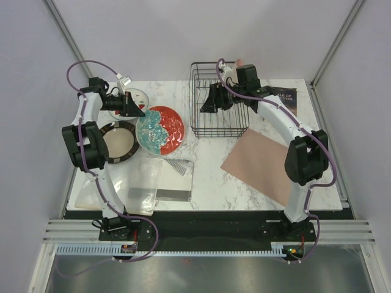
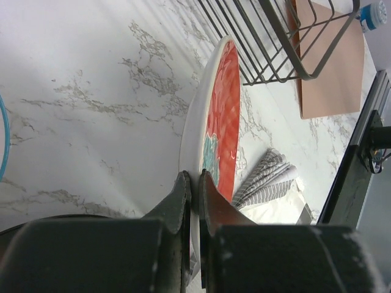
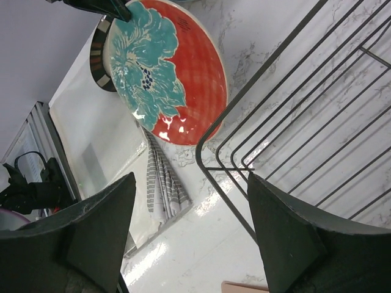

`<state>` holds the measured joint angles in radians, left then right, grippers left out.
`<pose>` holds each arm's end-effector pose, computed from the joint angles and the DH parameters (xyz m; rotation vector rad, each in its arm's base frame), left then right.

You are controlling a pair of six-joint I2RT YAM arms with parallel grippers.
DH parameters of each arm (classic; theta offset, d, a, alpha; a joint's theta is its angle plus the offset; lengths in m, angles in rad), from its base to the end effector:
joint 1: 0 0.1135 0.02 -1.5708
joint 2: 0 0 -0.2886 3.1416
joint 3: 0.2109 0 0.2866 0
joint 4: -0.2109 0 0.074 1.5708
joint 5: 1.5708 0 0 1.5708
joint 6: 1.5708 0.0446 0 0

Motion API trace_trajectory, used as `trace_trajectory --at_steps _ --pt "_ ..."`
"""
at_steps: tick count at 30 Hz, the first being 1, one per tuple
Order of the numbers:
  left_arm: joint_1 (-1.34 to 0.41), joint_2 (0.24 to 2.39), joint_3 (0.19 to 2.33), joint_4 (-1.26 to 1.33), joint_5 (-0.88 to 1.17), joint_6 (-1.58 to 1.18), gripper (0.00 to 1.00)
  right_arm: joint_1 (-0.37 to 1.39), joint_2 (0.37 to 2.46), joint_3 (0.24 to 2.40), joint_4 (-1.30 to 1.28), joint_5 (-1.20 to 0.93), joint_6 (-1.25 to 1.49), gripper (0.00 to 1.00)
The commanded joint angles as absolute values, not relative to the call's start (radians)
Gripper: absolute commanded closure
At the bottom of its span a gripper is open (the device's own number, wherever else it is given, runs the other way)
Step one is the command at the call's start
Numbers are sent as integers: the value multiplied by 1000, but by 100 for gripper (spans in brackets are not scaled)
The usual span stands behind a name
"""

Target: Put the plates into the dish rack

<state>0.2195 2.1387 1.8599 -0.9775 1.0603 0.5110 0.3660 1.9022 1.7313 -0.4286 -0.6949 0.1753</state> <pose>0.4875 0.0689 0.2463 0.5353 2.2023 -1.1076 0.4470 0.2019 0.3368 -0.6171 2.1126 1.0594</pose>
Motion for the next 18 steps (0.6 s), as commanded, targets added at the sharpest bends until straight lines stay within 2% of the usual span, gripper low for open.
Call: trace_trajectory --at_steps 1,5,9,13,18 --pt "227 2051 1904 -1083 1247 551 98 373 1939 1801 -400 -770 137 20" --pt "226 2040 1896 -1130 1243 617 98 417 1973 1879 -451 -796 -36 20" --pt "225 2005 1876 -1144 1210 666 98 491 2034 2014 -607 -796 -415 19" --pt "225 1970 1850 -1157 1172 716 98 543 2066 2042 -592 -807 -566 17" --pt "222 1916 1826 -1169 1143 785 98 563 2161 2098 -566 -835 -627 17"
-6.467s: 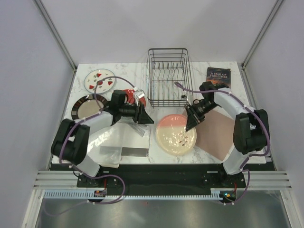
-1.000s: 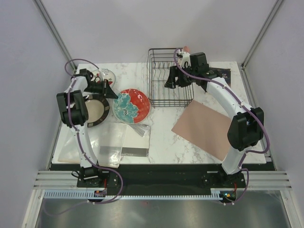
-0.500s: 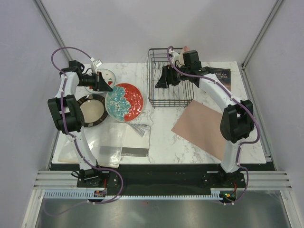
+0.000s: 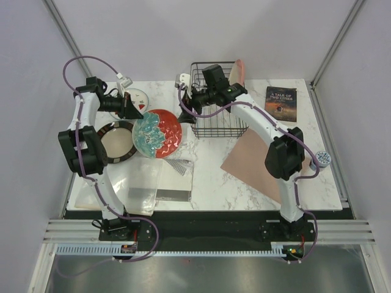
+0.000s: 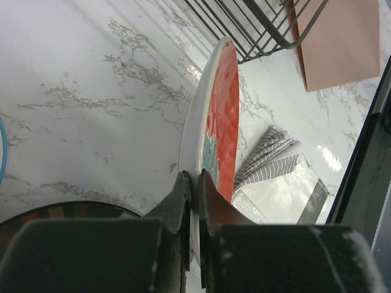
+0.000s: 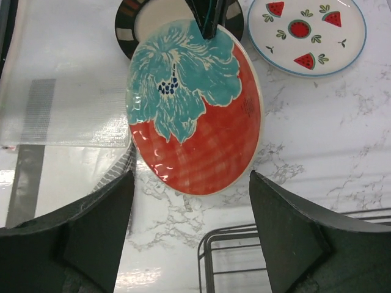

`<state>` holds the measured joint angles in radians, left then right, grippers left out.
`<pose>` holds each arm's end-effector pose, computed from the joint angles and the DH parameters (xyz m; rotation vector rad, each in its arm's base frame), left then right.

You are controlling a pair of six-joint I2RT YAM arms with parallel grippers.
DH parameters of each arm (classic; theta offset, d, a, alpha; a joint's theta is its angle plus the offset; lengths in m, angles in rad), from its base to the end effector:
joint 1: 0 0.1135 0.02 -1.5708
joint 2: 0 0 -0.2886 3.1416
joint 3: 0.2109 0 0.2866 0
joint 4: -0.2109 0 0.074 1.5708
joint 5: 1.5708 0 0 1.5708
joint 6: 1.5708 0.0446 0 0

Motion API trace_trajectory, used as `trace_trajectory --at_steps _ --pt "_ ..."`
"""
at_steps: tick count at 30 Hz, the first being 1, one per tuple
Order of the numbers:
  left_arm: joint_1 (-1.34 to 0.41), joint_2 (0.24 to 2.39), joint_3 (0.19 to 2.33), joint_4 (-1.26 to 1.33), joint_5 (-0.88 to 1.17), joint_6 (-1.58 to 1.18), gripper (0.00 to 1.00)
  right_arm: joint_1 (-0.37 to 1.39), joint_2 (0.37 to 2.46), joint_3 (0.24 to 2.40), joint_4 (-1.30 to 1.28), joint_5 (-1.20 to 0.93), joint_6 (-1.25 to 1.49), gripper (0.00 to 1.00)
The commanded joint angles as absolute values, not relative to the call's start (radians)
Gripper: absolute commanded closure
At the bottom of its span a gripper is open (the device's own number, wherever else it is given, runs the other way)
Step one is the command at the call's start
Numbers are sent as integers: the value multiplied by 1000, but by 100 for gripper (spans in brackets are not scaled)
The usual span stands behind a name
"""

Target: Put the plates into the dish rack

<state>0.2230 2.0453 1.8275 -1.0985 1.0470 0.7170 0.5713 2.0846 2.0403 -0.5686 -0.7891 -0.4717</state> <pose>0.4598 0.0647 0.2750 0.7129 2.1459 -1.0299 0.4293 0.3136 0.3517 -1.4159 1.5681 0.9121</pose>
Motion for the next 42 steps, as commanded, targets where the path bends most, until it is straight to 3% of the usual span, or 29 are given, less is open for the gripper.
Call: trace_trajectory --at_steps 1,12,23,26,32,35,36,38,40,42 --pt "221 1905 1812 -1169 1135 798 98 574 2170 2114 -560 -818 -649 16" --pt "196 1784 1732 -1167 1081 939 98 606 2319 2278 -474 -796 -626 13" --pt "144 1671 1605 -1013 1046 945 98 653 2388 2264 -440 -874 -457 10" --pt "143 1643 1563 -959 1034 936 98 660 2390 2240 -465 -879 -434 14" --pt "143 1606 1497 -858 1028 902 98 660 2396 2214 -495 -903 -419 32" --pt "143 1600 1477 -831 1028 882 98 660 2402 2223 -500 -907 -408 48" --pt "143 1600 1471 -830 1025 881 98 661 2401 2232 -500 -902 -394 60" --pt "141 1595 1457 -812 1017 871 98 661 2398 2246 -502 -890 -373 71" --pt "143 1588 1436 -776 1011 844 97 660 2392 2258 -500 -858 -350 96" --pt "143 1569 1408 -712 994 816 83 657 2370 2261 -500 -819 -339 100"
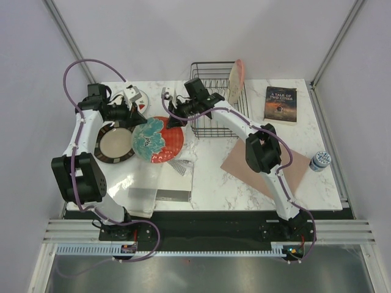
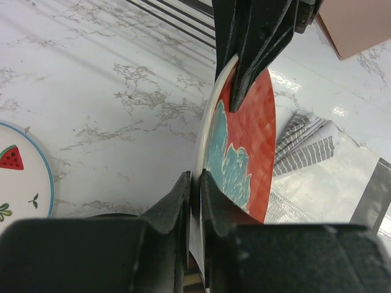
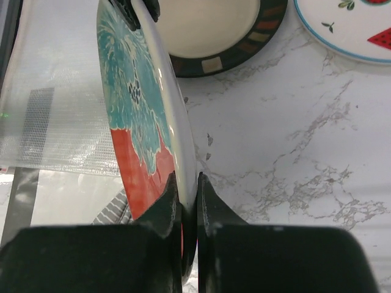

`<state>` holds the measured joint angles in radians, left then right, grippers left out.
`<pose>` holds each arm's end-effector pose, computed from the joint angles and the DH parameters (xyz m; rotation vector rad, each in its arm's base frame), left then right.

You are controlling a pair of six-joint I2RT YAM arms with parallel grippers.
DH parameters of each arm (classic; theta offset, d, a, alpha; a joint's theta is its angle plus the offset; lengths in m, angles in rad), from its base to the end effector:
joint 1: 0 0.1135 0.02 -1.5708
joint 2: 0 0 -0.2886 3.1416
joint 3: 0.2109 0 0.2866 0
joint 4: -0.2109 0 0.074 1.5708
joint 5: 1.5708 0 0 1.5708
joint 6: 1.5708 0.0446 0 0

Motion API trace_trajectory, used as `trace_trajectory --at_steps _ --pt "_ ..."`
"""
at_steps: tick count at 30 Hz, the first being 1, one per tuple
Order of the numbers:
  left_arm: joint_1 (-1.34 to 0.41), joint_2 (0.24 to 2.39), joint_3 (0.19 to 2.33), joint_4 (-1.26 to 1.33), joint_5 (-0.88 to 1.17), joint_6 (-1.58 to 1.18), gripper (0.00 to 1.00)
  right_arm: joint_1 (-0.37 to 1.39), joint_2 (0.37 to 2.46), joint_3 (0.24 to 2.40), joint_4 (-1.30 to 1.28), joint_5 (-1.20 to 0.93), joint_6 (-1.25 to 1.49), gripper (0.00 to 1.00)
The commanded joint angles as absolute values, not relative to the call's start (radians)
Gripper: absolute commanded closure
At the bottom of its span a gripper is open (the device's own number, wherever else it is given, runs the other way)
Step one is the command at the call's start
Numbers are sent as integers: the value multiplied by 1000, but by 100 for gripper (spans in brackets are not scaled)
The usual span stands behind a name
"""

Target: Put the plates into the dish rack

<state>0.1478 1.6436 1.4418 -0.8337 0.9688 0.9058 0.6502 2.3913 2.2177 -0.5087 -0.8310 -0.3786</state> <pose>0.3795 0.0193 0.3186 1.0743 1.8662 -0.6756 0.4563 0.3884 0.2553 -1.4508 1.6496 1.0783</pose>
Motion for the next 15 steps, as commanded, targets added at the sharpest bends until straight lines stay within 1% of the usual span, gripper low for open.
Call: trace_trajectory --at_steps 1,2,4,5,6,7,8,9,13,14,15 --pt "143 1554 1393 -671 980 751 77 654 2361 2264 -500 -812 -324 100" --pt "144 1507 1373 -631 967 717 68 649 2341 2266 -502 -810 -310 100" --pt "144 1442 1304 -489 921 625 60 629 2318 2284 -500 -804 -261 100" --pt "144 1364 1281 -432 901 588 52 621 2292 2293 -499 -798 -243 100" --pt "144 1332 1238 -382 843 547 50 602 2277 2310 -491 -793 -221 100" --pt "143 1294 1224 -297 813 461 33 591 2249 2316 -480 -784 -162 100" --pt "143 1242 1212 -269 777 431 22 568 2234 2322 -445 -770 -131 100" --pt "144 1212 1188 -243 766 411 0 557 2217 2322 -424 -756 -92 100" --pt "143 1121 1105 -53 651 243 0 502 2110 2280 -264 -586 96 100" --pt "143 1112 1082 -7 634 230 0 480 2089 2248 -189 -513 153 100" --pt "143 1105 1072 -6 634 213 0 473 2070 2231 -152 -468 175 100"
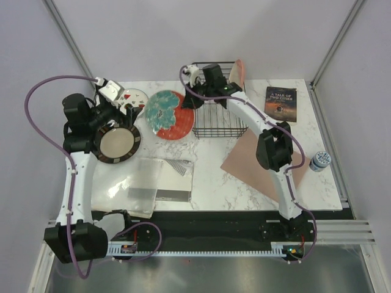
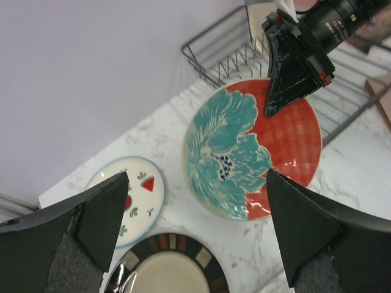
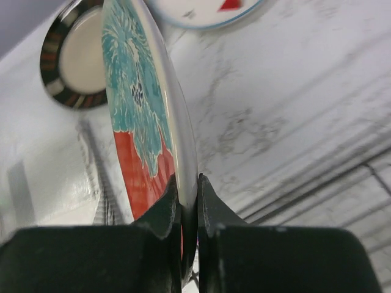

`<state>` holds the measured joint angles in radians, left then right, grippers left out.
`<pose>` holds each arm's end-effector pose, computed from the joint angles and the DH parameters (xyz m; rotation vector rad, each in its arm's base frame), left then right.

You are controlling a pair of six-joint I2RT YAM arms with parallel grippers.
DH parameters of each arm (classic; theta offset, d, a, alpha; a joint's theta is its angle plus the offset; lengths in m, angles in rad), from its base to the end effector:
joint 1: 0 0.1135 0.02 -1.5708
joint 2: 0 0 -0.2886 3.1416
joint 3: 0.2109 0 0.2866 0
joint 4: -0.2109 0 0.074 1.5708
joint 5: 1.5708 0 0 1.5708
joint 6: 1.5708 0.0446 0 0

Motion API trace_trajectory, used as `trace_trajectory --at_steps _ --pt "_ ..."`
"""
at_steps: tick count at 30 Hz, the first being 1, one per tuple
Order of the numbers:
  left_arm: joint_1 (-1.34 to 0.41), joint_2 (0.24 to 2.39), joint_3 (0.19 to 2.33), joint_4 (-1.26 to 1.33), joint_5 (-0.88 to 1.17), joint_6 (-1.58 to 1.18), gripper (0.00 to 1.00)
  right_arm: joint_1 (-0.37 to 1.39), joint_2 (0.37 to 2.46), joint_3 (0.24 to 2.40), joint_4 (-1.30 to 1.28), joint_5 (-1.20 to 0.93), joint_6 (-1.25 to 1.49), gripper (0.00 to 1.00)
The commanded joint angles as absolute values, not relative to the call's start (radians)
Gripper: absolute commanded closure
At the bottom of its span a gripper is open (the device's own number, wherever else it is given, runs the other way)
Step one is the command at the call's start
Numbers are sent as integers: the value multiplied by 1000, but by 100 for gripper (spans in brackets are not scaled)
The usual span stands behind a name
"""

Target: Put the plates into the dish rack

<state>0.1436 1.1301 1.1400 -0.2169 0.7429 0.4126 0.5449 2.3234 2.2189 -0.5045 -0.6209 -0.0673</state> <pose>0.2825 0.0104 0.4153 0.7377 1.5639 -0.2501 0.4934 0.3294 0.2915 -1.0013 1.9617 0.9452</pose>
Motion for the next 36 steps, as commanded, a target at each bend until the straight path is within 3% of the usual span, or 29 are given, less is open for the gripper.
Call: trace_trajectory --at_steps 1,5,8,9,13,16,19,36 --pt "141 1108 1063 26 637 209 0 463 2034 2215 -88 -433 190 100" --pt "141 1132 1043 43 664 190 0 466 1988 2204 -25 -176 190 100" --pt "141 1146 1032 49 681 175 0 514 1988 2233 -25 160 148 100" --pt "141 1146 1029 57 684 170 0 537 1990 2229 -9 403 64 100" --pt "141 1138 1002 75 690 155 0 617 2026 2143 287 755 -288 100" --pt "141 1121 974 92 695 156 0 646 2144 2241 312 1008 -422 100" --pt "140 1104 951 103 687 161 0 646 2212 2384 210 1066 -397 100" --pt "141 1086 881 104 686 155 0 591 2241 2298 3 1037 -279 100"
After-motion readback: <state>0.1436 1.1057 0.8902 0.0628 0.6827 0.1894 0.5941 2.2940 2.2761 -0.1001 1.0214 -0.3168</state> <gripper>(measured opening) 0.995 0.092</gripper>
